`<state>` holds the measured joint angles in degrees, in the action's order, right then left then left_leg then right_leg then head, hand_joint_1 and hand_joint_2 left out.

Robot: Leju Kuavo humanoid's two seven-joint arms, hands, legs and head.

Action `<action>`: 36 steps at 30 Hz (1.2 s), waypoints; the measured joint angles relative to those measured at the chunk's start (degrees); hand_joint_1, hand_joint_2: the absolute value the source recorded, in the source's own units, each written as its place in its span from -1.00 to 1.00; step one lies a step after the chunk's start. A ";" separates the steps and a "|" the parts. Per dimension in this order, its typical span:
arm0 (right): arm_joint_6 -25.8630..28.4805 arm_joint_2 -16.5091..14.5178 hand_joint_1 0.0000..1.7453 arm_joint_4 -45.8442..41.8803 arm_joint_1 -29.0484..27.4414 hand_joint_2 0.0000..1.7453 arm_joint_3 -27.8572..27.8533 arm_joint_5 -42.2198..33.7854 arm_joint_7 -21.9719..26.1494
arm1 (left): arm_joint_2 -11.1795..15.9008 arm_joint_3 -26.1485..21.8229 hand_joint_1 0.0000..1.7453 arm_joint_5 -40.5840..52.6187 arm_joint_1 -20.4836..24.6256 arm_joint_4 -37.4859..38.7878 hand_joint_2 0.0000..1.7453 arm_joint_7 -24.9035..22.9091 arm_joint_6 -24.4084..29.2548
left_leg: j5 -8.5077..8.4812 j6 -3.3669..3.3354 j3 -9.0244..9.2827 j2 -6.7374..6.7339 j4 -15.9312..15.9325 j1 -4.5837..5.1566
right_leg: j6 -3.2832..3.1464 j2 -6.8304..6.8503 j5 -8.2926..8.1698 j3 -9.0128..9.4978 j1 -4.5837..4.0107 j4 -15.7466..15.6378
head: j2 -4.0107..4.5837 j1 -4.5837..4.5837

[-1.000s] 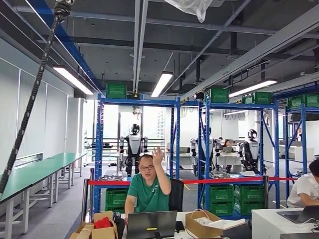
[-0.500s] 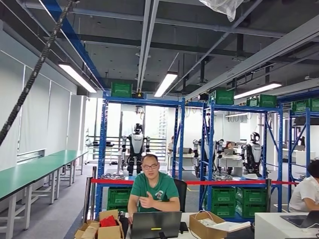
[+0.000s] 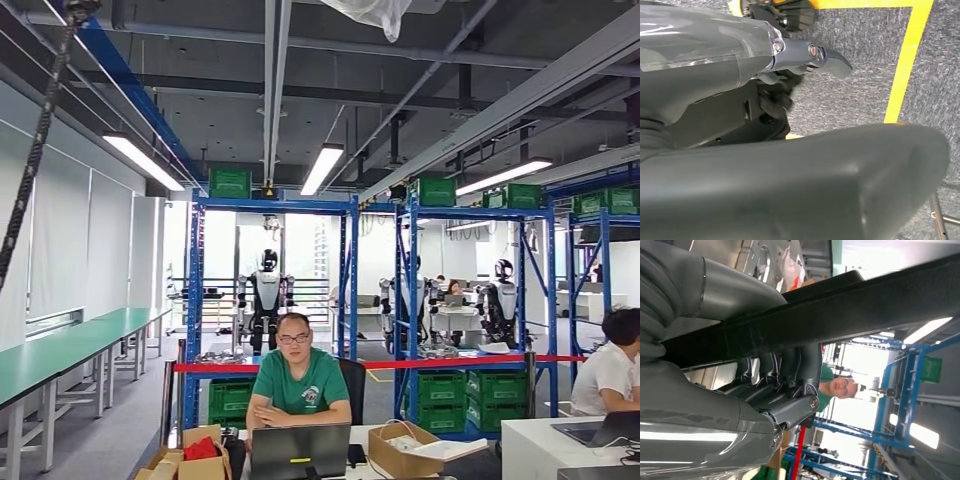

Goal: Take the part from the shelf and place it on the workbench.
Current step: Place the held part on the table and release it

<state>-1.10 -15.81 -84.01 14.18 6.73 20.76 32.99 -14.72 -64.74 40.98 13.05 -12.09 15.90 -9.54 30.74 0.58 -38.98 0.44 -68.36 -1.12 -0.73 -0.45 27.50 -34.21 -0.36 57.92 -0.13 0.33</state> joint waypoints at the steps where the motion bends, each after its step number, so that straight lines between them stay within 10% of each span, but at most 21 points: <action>1: -0.02 0.04 1.00 -0.01 0.19 1.00 0.15 0.11 -0.02 | 0.01 0.01 -1.00 0.00 0.08 0.00 1.00 -0.02 -0.01 | -1.59 -0.10 1.65 0.00 3.62 0.01 | 0.19 -0.07 0.15 -0.10 -0.13 0.26 | 0.00 -0.01; 7: -0.05 0.77 1.00 -1.45 1.28 1.00 1.23 1.62 -0.40 | 0.01 0.01 -1.00 0.01 0.04 0.00 1.00 -0.42 -0.01 | -2.82 -1.32 3.43 0.11 8.33 0.15 | 1.49 -0.17 1.05 -1.19 -0.13 1.84 | 0.00 0.01; 11: -0.05 1.57 1.00 -3.07 2.89 1.00 1.92 2.55 -1.25 | 0.00 0.02 -1.00 0.24 0.39 0.00 1.00 -0.57 -0.08 | -2.83 -1.87 3.64 -0.04 8.42 0.00 | 2.51 0.10 6.92 -6.68 0.32 14.11 | 0.00 0.02; 13: -0.08 2.02 1.00 -3.51 3.25 1.00 2.24 3.06 -1.66 | 0.01 0.03 -1.00 0.40 0.40 0.00 1.00 -0.58 -0.08 | -2.78 -1.91 3.74 -0.02 8.41 0.00 | 2.74 0.12 6.84 -8.11 0.49 16.84 | 0.00 0.02; 18: -0.01 2.72 1.00 -4.91 5.45 1.00 3.49 4.18 -2.44 | -0.02 0.28 -1.00 0.52 0.68 0.00 1.00 -0.65 -0.17 | -2.61 -1.51 3.95 0.09 8.44 0.15 | 2.10 0.05 -0.09 -1.25 0.22 1.86 | -0.01 0.01; 23: 0.23 3.18 1.00 -6.06 6.82 1.00 4.35 4.94 -3.05 | -0.14 0.59 -1.00 0.59 0.77 0.00 1.00 -0.74 -0.20 | -1.05 -0.34 3.24 0.04 6.93 -0.02 | 0.46 0.15 -0.39 -0.59 0.16 0.06 | 0.00 -0.01; 28: 0.47 3.53 1.00 -6.35 7.51 1.00 4.88 5.39 -3.53 | -0.13 0.87 -1.00 0.63 0.58 0.00 1.00 -0.71 -0.21 | 4.27 -0.11 -3.05 0.02 -6.57 0.09 | -0.13 0.23 -0.45 -0.35 0.06 -0.18 | 0.00 -0.01; 32: 0.71 3.77 1.00 -6.61 7.62 1.00 5.25 5.60 -3.64 | -0.14 0.96 -1.00 0.83 0.75 0.00 1.00 -0.47 -0.33 | -2.13 -0.18 1.88 0.00 4.71 -0.04 | 0.35 0.02 -0.02 -0.39 -0.07 0.41 | 0.00 -0.02; 36: 0.90 4.10 1.00 -6.90 7.64 1.00 5.51 5.76 -3.85 | -0.20 0.99 -1.00 1.03 0.68 0.00 1.00 -0.26 -0.50 | -2.97 -0.97 3.22 0.11 8.17 0.21 | 1.25 0.00 0.18 -0.94 -0.13 0.94 | -0.01 0.00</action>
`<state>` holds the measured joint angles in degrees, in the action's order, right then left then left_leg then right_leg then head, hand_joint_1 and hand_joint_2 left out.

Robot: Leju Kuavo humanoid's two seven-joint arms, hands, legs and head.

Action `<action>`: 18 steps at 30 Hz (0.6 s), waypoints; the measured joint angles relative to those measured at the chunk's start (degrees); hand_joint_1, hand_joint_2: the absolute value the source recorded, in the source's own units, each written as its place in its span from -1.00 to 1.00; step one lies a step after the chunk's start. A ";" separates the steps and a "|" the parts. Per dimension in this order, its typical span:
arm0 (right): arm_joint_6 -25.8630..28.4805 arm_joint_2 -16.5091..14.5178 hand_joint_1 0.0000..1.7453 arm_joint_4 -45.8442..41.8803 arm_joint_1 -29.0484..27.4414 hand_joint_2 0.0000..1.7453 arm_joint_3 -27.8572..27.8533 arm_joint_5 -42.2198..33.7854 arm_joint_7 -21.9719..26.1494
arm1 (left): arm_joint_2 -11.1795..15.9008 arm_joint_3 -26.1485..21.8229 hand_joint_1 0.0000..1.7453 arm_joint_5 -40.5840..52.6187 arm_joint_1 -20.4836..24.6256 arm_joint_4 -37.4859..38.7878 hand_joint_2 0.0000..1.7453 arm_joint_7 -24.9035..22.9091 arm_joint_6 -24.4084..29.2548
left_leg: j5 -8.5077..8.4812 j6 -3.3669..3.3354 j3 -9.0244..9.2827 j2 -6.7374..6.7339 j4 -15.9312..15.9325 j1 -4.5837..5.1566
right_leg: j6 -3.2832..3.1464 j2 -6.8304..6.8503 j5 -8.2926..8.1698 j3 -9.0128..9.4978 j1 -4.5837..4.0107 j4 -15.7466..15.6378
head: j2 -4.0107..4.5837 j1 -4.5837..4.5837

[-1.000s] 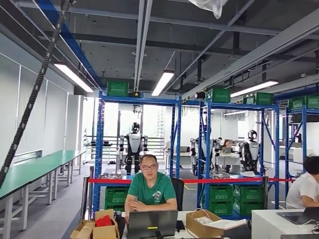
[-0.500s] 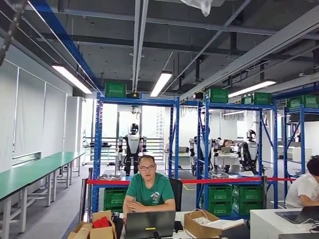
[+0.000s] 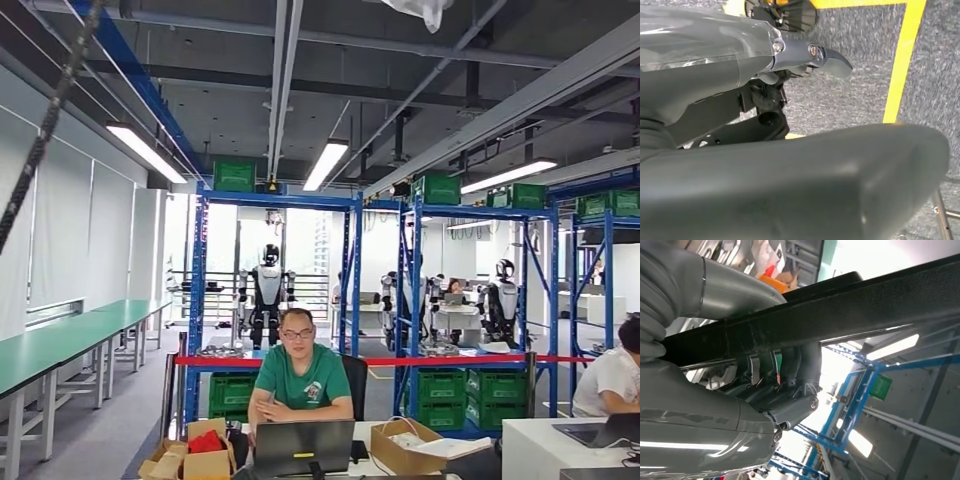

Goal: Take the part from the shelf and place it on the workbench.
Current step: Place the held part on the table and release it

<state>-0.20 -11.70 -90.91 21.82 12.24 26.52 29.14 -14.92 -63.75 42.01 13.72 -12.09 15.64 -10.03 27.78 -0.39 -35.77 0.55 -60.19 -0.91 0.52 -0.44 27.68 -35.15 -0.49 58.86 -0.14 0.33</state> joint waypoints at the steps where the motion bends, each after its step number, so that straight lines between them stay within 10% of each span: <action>1: 0.03 0.07 1.00 -0.04 0.00 1.00 0.04 0.01 -0.04 | -0.01 0.00 -1.00 0.00 0.00 0.00 1.00 0.05 -0.01 | -0.09 -0.27 0.04 0.01 0.09 -0.03 | 0.23 0.04 0.35 -0.10 0.06 0.31 | 0.01 0.01; 7: 0.20 0.66 1.00 -0.22 -0.30 1.00 0.13 0.06 -0.07 | 0.00 0.01 -1.00 0.00 0.07 0.00 1.00 0.16 -0.09 | -0.15 -1.04 0.14 -0.09 0.26 -0.21 | 1.57 0.17 7.30 -7.14 0.69 15.92 | 0.01 0.02; 12: 0.25 0.90 1.00 -0.39 -0.12 1.00 0.18 0.07 -0.07 | 0.01 0.05 -1.00 0.06 0.12 0.00 1.00 0.34 -0.10 | 0.08 -0.75 0.42 0.03 0.27 -0.08 | 1.09 0.13 0.12 -0.52 0.52 1.82 | 0.01 0.02; 18: 0.29 0.93 1.00 -0.49 -0.04 1.00 0.46 0.09 -0.07 | -0.12 0.10 -1.00 0.15 0.12 0.00 1.00 0.51 -0.13 | 2.01 0.63 -0.44 -0.06 -1.86 -0.26 | -0.76 0.24 -0.31 0.94 0.30 -1.26 | 0.01 0.01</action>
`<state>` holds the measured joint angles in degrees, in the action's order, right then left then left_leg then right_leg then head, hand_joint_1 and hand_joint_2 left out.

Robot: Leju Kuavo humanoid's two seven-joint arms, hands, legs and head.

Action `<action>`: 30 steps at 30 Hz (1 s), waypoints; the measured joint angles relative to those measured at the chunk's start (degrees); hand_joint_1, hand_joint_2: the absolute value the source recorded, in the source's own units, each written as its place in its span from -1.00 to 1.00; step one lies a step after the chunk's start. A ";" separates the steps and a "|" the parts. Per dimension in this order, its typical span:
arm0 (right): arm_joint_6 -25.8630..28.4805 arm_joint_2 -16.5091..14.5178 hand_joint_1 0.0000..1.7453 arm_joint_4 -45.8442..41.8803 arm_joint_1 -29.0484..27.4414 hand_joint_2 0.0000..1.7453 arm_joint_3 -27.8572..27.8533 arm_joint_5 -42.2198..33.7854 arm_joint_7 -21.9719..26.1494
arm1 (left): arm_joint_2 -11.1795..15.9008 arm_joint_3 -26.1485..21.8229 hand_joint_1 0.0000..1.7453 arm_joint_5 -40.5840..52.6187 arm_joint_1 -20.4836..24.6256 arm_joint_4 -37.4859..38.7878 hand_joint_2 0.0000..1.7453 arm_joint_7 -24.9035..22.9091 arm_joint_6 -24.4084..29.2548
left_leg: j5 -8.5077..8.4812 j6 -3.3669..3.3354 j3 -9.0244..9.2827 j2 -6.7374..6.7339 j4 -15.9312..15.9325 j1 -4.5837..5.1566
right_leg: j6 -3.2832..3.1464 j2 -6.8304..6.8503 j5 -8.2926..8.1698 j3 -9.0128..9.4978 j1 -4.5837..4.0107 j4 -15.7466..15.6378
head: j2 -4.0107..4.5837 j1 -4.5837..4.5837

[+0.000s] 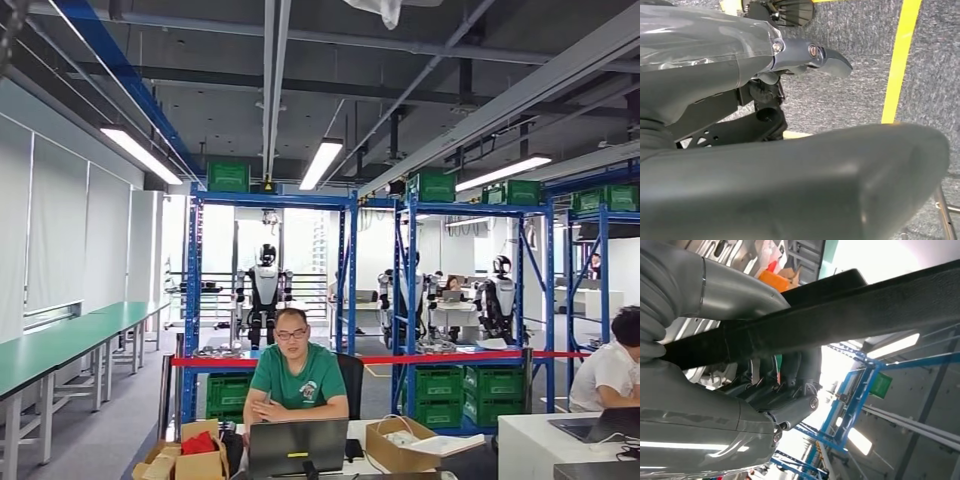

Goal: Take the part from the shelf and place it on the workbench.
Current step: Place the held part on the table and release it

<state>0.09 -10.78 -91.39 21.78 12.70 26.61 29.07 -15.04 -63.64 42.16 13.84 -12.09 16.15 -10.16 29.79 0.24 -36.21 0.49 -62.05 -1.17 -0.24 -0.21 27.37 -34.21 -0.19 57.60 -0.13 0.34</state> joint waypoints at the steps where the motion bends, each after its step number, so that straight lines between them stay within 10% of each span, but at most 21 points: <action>1: 0.01 -0.02 1.00 -0.01 -0.02 1.00 0.04 0.00 0.00 | 0.00 0.00 -1.00 0.00 -0.01 0.00 1.00 0.03 0.00 | 1.62 0.06 -1.31 -0.01 -2.88 0.01 | -0.24 0.07 -0.04 0.13 0.06 -0.14 | 0.00 -0.01; 5: 0.00 -0.02 1.00 0.08 -0.55 1.00 0.06 0.01 0.00 | 0.07 -0.01 -1.00 0.00 -0.35 0.00 1.00 0.05 0.00 | 4.16 0.33 -6.15 -0.02 -12.33 0.07 | -0.55 0.03 0.17 0.22 -0.09 0.01 | 0.00 -0.01; 9: 0.00 -0.02 1.00 0.07 -0.66 1.00 0.06 0.01 -0.01 | 0.09 -0.01 -1.00 0.00 -0.18 0.00 1.00 0.05 0.01 | -2.25 0.11 -1.18 -0.06 -0.71 0.04 | 0.06 -0.20 0.95 0.21 -0.26 0.78 | 0.00 0.01; 14: 0.01 0.03 1.00 0.05 -0.72 1.00 0.07 0.02 -0.07 | 0.10 -0.01 -1.00 0.00 -0.28 0.00 1.00 0.05 0.07 | -2.27 -1.05 -0.24 0.12 1.58 0.14 | 1.11 -0.12 1.88 -0.35 -0.26 1.92 | 0.00 0.02; 18: 0.04 0.10 1.00 0.09 -0.71 1.00 0.08 0.02 -0.07 | 0.11 0.00 -1.00 0.00 -0.11 0.00 1.00 -0.01 0.14 | -2.04 -1.74 0.19 0.00 1.67 0.03 | 2.01 -0.03 7.31 -5.99 0.14 13.81 | 0.00 0.03; 20: 0.05 0.24 1.00 0.16 -0.95 1.00 0.08 0.03 -0.07 | 0.13 -0.01 -1.00 0.00 -0.12 0.00 1.00 -0.14 0.21 | -1.92 -1.86 0.36 0.05 1.67 0.08 | 2.17 -0.03 7.46 -8.15 0.27 17.35 | 0.00 0.03; 24: 0.07 0.40 1.00 0.22 -0.67 1.00 0.10 0.03 -0.05 | 0.11 0.01 -1.00 0.02 -0.04 0.00 1.00 -0.21 0.21 | -1.54 -1.59 0.92 0.25 1.73 0.17 | 1.54 -0.08 0.39 -2.85 0.06 4.69 | 0.00 0.03; 30: 0.09 0.43 1.00 0.17 -0.32 1.00 0.09 0.03 -0.01 | -0.06 0.03 -1.00 0.07 0.02 0.00 1.00 -0.20 0.16 | -0.16 -0.25 0.56 0.09 0.64 0.05 | 0.01 -0.05 -0.38 -0.84 -0.16 0.41 | 0.00 0.00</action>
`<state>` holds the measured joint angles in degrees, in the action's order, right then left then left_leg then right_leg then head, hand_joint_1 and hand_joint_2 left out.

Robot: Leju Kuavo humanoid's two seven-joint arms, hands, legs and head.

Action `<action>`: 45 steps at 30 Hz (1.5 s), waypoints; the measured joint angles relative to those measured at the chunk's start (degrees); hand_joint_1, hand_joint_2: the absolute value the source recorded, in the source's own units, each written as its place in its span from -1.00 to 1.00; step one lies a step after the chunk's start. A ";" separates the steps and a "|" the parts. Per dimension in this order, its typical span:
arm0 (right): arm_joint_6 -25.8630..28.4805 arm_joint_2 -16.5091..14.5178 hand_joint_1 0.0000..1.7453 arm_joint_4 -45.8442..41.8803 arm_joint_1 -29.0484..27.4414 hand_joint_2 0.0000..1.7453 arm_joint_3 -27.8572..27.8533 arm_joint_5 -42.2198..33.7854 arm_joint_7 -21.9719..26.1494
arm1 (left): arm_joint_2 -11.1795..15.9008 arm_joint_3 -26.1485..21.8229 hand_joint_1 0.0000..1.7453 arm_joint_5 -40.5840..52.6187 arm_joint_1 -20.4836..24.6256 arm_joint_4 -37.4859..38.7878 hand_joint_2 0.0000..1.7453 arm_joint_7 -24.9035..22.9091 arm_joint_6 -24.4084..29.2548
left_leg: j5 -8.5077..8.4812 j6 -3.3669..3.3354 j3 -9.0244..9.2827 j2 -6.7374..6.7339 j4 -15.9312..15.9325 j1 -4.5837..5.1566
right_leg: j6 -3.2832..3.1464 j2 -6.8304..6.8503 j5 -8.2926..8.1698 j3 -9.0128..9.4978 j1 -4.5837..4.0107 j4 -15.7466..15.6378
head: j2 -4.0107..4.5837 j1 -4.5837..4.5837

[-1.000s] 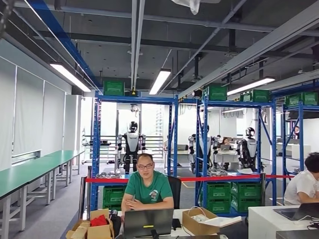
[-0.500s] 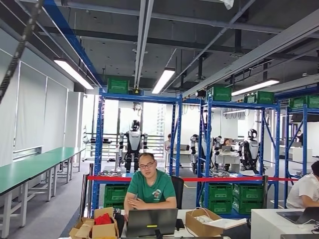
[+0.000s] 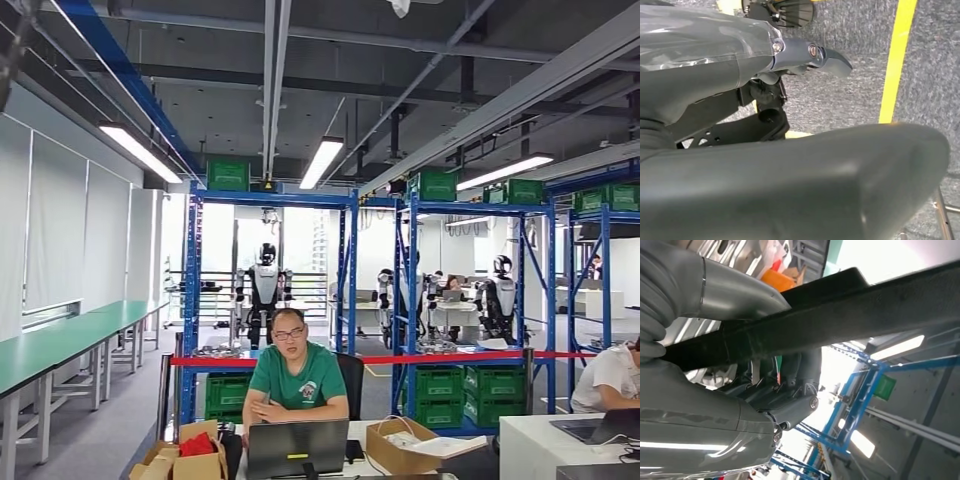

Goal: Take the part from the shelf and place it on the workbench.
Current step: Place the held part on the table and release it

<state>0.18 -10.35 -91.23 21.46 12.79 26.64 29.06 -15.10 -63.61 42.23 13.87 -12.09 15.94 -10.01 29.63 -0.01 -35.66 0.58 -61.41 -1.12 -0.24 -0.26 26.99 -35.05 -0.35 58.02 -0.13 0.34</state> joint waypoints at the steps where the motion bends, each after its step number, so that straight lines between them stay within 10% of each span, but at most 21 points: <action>1: 0.01 -0.03 1.00 -0.01 0.05 1.00 0.01 0.00 0.01 | -0.01 0.01 -1.00 0.01 0.02 0.00 1.00 0.02 -0.02 | 1.40 0.08 -1.00 -0.03 -2.30 0.01 | -0.28 0.07 -0.08 0.27 0.12 -0.32 | 0.00 -0.01; 5: 0.02 -0.04 1.00 0.04 -0.15 1.00 0.02 0.01 0.01 | 0.02 0.01 -1.00 0.02 -0.21 0.00 1.00 0.07 -0.03 | 5.27 0.36 -6.67 -0.04 -13.47 0.06 | -0.65 0.10 0.13 0.53 -0.04 -0.34 | 0.00 -0.02; 10: 0.05 -0.01 1.00 0.05 -0.24 1.00 0.02 -0.01 0.02 | 0.03 0.01 -1.00 0.04 -0.09 0.00 1.00 0.12 -0.09 | -2.03 0.15 -1.07 -0.07 -0.22 -0.04 | 0.21 -0.14 1.05 0.59 -0.19 0.61 | 0.00 -0.03; 15: 0.07 0.06 1.00 0.00 -0.25 1.00 0.02 0.01 0.02 | 0.02 0.01 -1.00 0.04 -0.20 0.00 1.00 0.25 -0.18 | -1.85 -1.03 -0.34 0.04 0.99 0.08 | 1.25 -0.06 2.37 -0.09 -0.08 2.32 | 0.00 0.02; 20: 0.08 0.18 1.00 0.01 -0.49 1.00 0.08 0.01 0.03 | 0.04 0.01 -1.00 0.02 -0.11 0.00 1.00 0.25 -0.19 | -1.47 -1.73 0.18 -0.02 1.05 0.09 | 2.14 0.01 7.92 -7.63 0.37 17.11 | 0.00 0.03; 25: 0.10 0.27 1.00 -0.02 -0.39 1.00 0.13 0.01 0.03 | 0.03 0.01 -1.00 0.03 -0.05 0.00 1.00 0.25 -0.20 | -0.73 -1.45 1.13 0.25 1.14 0.25 | 1.17 -0.04 -0.23 -2.04 -0.01 3.42 | -0.01 0.02; 30: 0.11 0.19 1.00 -0.11 -0.33 1.00 0.13 0.01 0.06 | -0.14 0.01 -1.00 0.04 -0.09 0.00 1.00 0.26 -0.20 | 0.20 -0.29 1.04 0.10 0.71 0.12 | -0.04 0.00 -0.17 -0.48 -0.19 0.35 | 0.00 0.01; 34: 0.15 0.09 1.00 -0.09 -0.36 1.00 0.24 0.02 0.07 | -0.10 0.01 -1.00 0.04 -0.19 0.00 1.00 0.26 -0.20 | 5.28 0.19 -4.80 -0.01 -10.81 0.10 | -0.71 0.15 0.06 0.42 0.00 -0.26 | 0.00 -0.02; 36: 0.15 0.09 1.00 -0.06 -0.53 1.00 0.32 0.02 0.06 | -0.06 0.01 -1.00 0.04 -0.34 0.00 1.00 0.25 -0.19 | 4.74 0.46 -6.66 -0.03 -13.14 0.03 | -0.69 0.05 0.33 0.67 0.00 -0.22 | 0.00 -0.02; 40: 0.15 0.09 1.00 -0.05 -0.53 1.00 0.36 0.02 0.04 | -0.02 0.02 -1.00 0.04 -0.21 0.00 1.00 0.25 -0.19 | -2.13 0.54 -1.95 -0.10 -1.55 -0.09 | 0.23 -0.19 1.51 1.20 -0.05 0.60 | 0.00 0.01; 45: 0.15 0.12 1.00 -0.07 -0.47 1.00 0.36 0.03 0.03 | -0.01 0.01 -1.00 0.04 -0.27 0.00 1.00 0.27 -0.14 | -1.89 -0.83 -0.87 0.08 0.59 0.09 | 1.32 -0.10 2.53 0.74 0.02 1.82 | 0.00 0.03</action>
<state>0.33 -10.23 -91.30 20.98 13.15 26.67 29.10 -15.10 -63.60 42.27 13.59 -12.09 16.21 -10.15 27.74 -0.84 -36.52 0.66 -60.82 -1.03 1.08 -0.36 29.51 -34.30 -0.33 59.84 -0.13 0.37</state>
